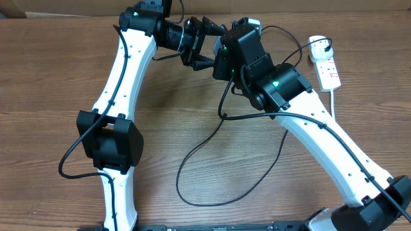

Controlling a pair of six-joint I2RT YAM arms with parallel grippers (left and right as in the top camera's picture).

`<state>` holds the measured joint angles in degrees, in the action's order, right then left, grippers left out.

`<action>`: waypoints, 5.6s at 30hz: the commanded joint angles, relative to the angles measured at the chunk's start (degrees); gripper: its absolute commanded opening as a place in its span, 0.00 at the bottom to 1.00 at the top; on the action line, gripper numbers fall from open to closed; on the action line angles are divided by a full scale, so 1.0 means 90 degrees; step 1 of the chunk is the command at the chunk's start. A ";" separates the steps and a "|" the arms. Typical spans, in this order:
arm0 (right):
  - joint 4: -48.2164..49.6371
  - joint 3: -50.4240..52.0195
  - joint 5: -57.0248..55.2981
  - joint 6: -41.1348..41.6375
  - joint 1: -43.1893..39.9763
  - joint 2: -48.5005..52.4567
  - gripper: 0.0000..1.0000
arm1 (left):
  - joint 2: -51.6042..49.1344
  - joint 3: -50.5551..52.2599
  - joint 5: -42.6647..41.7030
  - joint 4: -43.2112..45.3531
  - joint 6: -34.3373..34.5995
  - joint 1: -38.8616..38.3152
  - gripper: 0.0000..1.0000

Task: Plug charger to phone and switch on socket

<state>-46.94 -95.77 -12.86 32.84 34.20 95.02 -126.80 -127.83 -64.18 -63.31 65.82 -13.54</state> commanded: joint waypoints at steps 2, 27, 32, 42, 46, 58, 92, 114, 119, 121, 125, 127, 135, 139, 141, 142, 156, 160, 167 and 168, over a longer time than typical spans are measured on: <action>0.0114 -0.0148 -0.0075 -0.0036 -0.0022 0.0041 0.23 | 0.0221 -0.0146 -0.0160 0.0041 -0.0172 -0.0097 0.72; -0.0194 -0.0148 -0.0568 -0.0005 -0.0022 0.0041 0.18 | 0.0221 -0.0146 0.0223 0.0301 -0.0335 -0.0211 0.70; -0.0136 -0.0148 -0.0566 0.0041 -0.0022 0.0049 0.18 | 0.0221 -0.0146 0.0226 0.0301 -0.0335 -0.0219 0.71; -0.0172 -0.0148 -0.0561 0.0044 -0.0022 0.0206 0.18 | 0.0221 -0.0146 0.0389 0.0355 -0.0308 -0.0304 0.71; -0.0170 -0.0148 -0.0566 0.0044 -0.0022 0.0270 0.17 | 0.0221 -0.0148 0.0398 0.0374 -0.0311 -0.0304 0.71; -0.0104 -0.0148 -0.0568 0.0041 -0.0022 0.0267 0.13 | 0.0221 -0.0146 0.0571 0.0398 -0.0318 -0.0304 0.72; -0.0010 -0.0155 -0.0568 0.0015 -0.0022 0.0265 0.05 | 0.0221 -0.0148 0.0750 0.0444 -0.0891 -0.0311 1.00; -0.0517 -0.0160 -0.1923 0.0027 -0.0109 -0.0447 0.04 | 0.0245 -0.0148 0.1124 0.0855 -0.1911 0.0386 1.00; -0.0755 -0.0160 -0.1486 0.0549 -0.0617 -0.0483 0.04 | 0.0634 -0.0148 0.1132 0.0828 -0.2858 0.0663 0.99; -0.0736 -0.0160 -0.0920 0.0549 -0.0886 -0.0488 0.04 | 0.0967 -0.0148 0.1163 0.0826 -0.3332 0.0777 1.00; -0.0699 -0.0160 0.0318 0.0546 -0.1503 -0.0491 0.04 | 0.1887 -0.0148 0.1877 0.0624 -0.3820 0.0923 0.99; -0.0680 -0.0160 0.0906 0.0546 -0.1812 -0.0493 0.04 | 0.2438 -0.0148 0.2526 0.0372 -0.4082 0.0920 1.00; -0.0549 -0.0160 0.4199 0.0525 -0.3164 -0.0500 0.04 | 0.4486 -0.0148 0.5119 -0.0940 -0.4461 0.0872 1.00; -0.0466 -0.0158 0.5678 0.0274 -0.3757 -0.0498 0.04 | 0.5166 -0.0148 0.5600 -0.1821 -0.4459 0.0872 1.00; -0.0491 -0.0153 0.6086 0.0238 -0.3944 -0.0498 0.04 | 0.5331 -0.0148 0.5770 -0.2402 -0.4456 0.0872 0.99; -0.0493 -0.0151 0.6268 0.0168 -0.4010 -0.0498 0.04 | 0.5355 -0.0148 0.5841 -0.2669 -0.4459 0.0872 1.00; -0.1086 -0.0146 0.6596 -0.0403 -0.4075 -0.0498 0.04 | 0.5486 0.1280 0.5739 -0.3721 -0.4301 -0.0177 0.82; -0.1260 -0.0143 0.6637 -0.0668 -0.4075 -0.0498 0.04 | 0.5906 0.1280 0.5741 -0.3721 -0.4058 -0.0561 0.84; -0.1013 -0.0141 0.7395 -0.0651 -0.4075 -0.0498 0.04 | 0.6812 0.1423 0.6589 -0.3721 -0.3050 -0.1141 0.88; -0.0971 -0.0141 0.7516 -0.0651 -0.4075 -0.0498 0.04 | 0.6917 0.1503 0.6866 -0.3721 -0.2900 -0.1151 0.89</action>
<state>-57.14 -95.77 48.16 28.25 -2.52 92.95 -67.85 -115.96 -10.57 -96.66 32.88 -23.03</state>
